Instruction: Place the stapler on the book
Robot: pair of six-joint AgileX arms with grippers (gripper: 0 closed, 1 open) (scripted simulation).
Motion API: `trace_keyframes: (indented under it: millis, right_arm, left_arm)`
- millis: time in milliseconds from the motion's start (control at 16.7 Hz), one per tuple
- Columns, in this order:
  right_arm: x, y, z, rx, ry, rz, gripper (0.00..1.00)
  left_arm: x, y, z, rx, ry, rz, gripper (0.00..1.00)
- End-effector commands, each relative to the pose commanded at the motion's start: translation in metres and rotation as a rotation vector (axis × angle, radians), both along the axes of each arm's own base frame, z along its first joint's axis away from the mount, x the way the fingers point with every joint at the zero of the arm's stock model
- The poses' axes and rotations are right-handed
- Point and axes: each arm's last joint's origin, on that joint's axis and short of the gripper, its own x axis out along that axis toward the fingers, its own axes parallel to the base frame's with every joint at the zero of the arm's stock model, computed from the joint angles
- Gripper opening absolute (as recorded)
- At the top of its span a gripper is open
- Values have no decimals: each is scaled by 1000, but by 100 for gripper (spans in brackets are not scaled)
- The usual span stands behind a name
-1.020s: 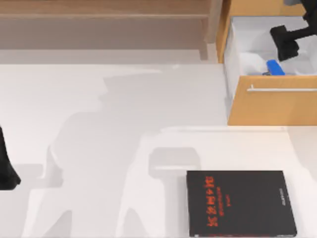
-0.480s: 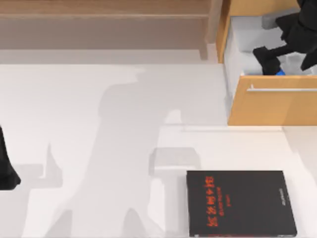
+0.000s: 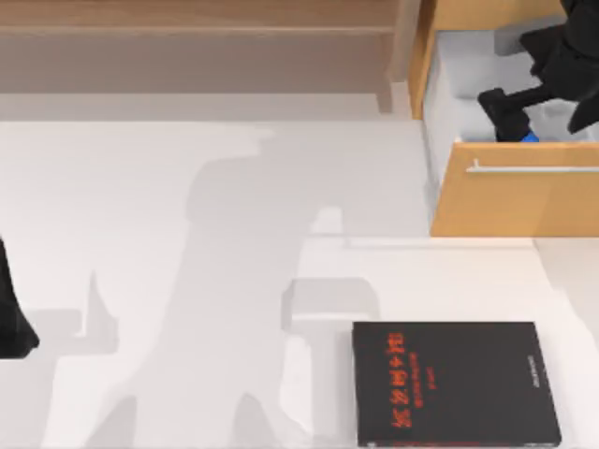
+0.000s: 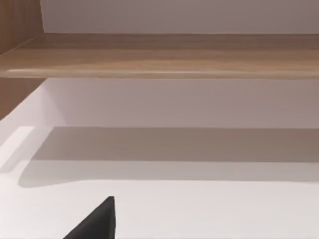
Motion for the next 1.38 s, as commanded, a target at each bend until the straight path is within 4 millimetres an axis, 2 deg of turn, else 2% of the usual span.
trace_keyframes:
  millis: [720,1080,1380]
  right_arm:
    - [-2,4,-11,0,-1,3,100]
    - [2,5,-27,1,-12,4,100]
    - [5,5,-49,1,0,3,100]
  left_arm:
    - [0,0,0,0,0,0,100]
    - [0,0,0,0,0,0,100]
    - [0,0,0,0,0,0,100]
